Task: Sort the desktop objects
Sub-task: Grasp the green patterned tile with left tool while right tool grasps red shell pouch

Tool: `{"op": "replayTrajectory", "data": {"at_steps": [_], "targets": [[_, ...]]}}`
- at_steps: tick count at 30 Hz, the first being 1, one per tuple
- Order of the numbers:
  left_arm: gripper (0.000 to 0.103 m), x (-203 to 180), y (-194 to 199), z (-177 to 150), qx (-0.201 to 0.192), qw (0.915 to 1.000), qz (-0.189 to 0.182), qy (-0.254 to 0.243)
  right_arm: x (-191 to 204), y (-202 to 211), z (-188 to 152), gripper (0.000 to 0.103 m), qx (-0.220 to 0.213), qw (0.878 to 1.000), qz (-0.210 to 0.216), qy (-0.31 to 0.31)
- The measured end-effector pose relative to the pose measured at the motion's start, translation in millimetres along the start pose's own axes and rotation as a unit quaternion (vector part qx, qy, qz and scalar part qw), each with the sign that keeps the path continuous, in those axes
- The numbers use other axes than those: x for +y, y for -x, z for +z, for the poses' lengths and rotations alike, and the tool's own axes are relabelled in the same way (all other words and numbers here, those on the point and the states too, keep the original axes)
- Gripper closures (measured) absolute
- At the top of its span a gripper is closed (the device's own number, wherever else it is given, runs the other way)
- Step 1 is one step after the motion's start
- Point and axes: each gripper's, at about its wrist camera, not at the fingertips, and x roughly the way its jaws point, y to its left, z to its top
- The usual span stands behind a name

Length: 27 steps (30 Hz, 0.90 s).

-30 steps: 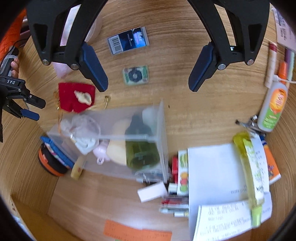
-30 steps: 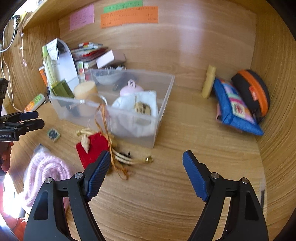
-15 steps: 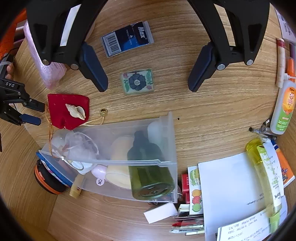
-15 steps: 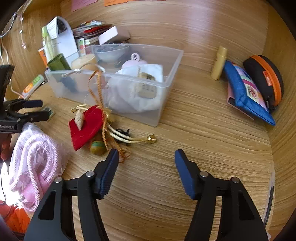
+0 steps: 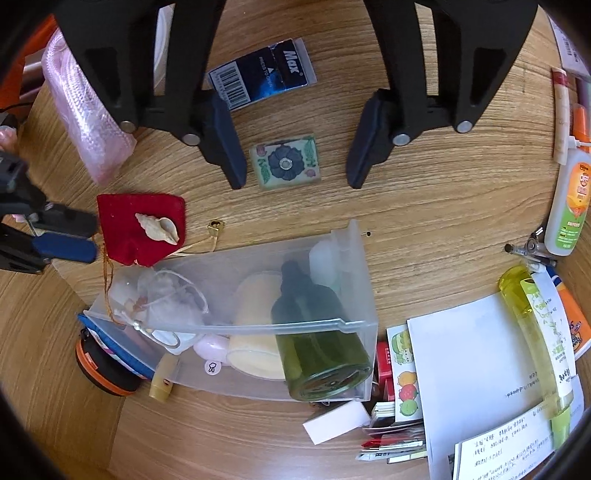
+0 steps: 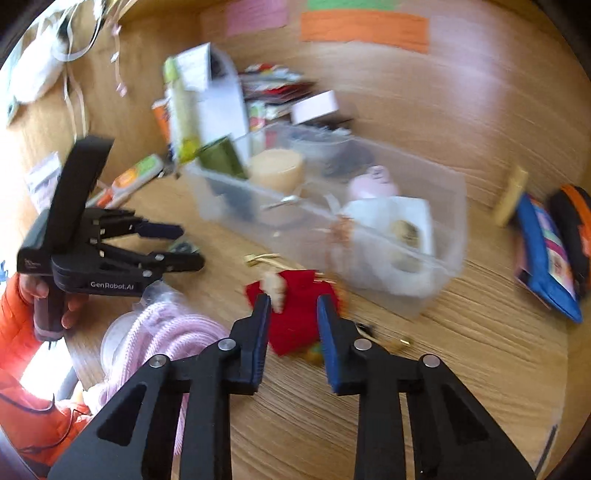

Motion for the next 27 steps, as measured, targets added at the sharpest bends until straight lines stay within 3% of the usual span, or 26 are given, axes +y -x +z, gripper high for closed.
{"op": "replayTrajectory", "data": {"at_steps": [3,6,11,24,27], "targets": [[0.056,-0.5,1.0,-1.7,-0.003,1.0,0.004,-0.008,9.9,-22.3,5.1,0.082,0.023,1.0,0.008,0.019],[0.07,1.1,2.6,-3.2,-0.005,0.9999,-0.007,-0.007,10.9,-37.4,6.8,0.082,0.041,0.999,0.011,0.021],[0.07,7.0,3.5,-1.9,-0.009,0.9996,-0.025,0.008,13.7,-54.7,11.8,0.082,0.062,0.998,0.005,0.028],[0.07,8.5,10.4,-0.6,-0.031,0.9987,-0.036,0.017,15.1,-68.4,26.5,0.082,0.065,0.997,0.009,0.034],[0.07,9.0,12.9,-1.0,-0.037,0.9985,-0.037,0.019,19.4,-70.6,25.8,0.088,0.065,0.997,0.006,0.045]]}}
